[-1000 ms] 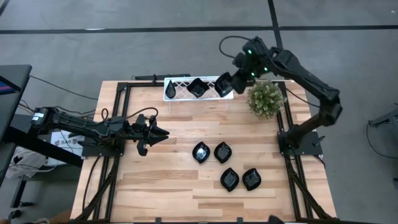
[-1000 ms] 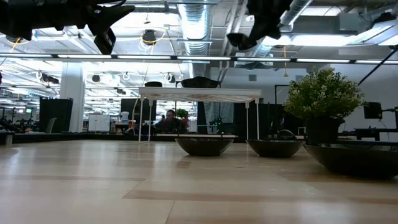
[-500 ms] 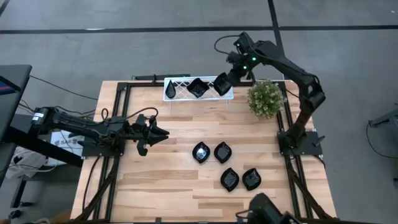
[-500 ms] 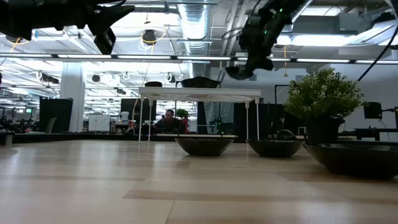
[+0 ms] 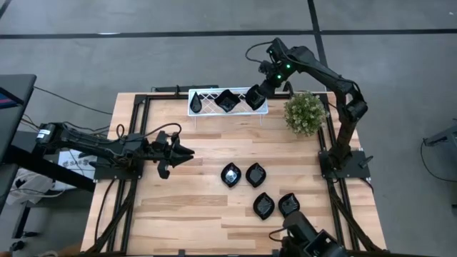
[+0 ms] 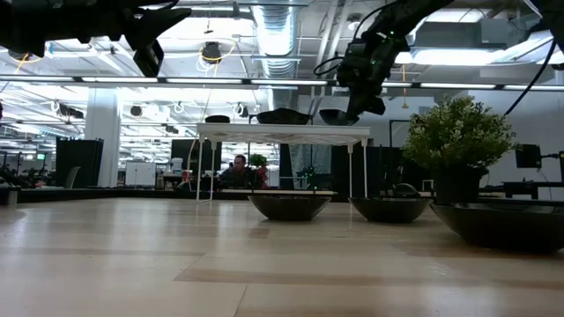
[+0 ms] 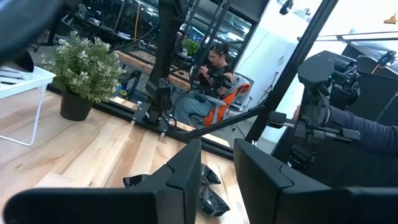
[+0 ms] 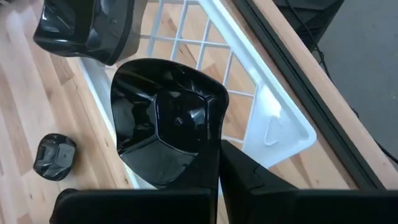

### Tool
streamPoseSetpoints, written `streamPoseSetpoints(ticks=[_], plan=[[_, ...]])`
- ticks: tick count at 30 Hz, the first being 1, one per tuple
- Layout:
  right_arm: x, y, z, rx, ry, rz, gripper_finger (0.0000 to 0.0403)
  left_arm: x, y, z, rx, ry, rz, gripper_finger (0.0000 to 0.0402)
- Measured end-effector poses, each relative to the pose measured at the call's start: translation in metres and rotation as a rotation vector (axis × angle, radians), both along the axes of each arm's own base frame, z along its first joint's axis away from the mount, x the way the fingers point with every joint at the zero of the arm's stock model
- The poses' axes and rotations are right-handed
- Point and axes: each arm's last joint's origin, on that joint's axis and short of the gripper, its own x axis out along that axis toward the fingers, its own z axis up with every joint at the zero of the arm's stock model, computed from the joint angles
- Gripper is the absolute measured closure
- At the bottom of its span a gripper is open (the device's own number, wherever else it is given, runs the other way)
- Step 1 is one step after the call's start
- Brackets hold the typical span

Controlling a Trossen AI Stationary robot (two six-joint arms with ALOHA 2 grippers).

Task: Pick & Place Mini shaped plates
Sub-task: Put the black leaf-shaped plate on the shelf

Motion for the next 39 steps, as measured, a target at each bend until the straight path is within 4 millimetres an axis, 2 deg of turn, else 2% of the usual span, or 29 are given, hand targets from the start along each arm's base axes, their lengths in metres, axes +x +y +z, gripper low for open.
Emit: streamPoseSetpoints(ticks=[32, 39], plan=[[0.009, 0.007, -0.004, 0.001, 0.002, 0.025, 0.0403, 0.000, 0.000, 0.000, 0.039, -0.004, -0.002, 0.0305], [0.008, 0.006, -0.005, -0.008, 0.027, -0.006, 0.0384, 0.000, 0.000, 0.001, 0.038, -0.011, -0.002, 0.0305]])
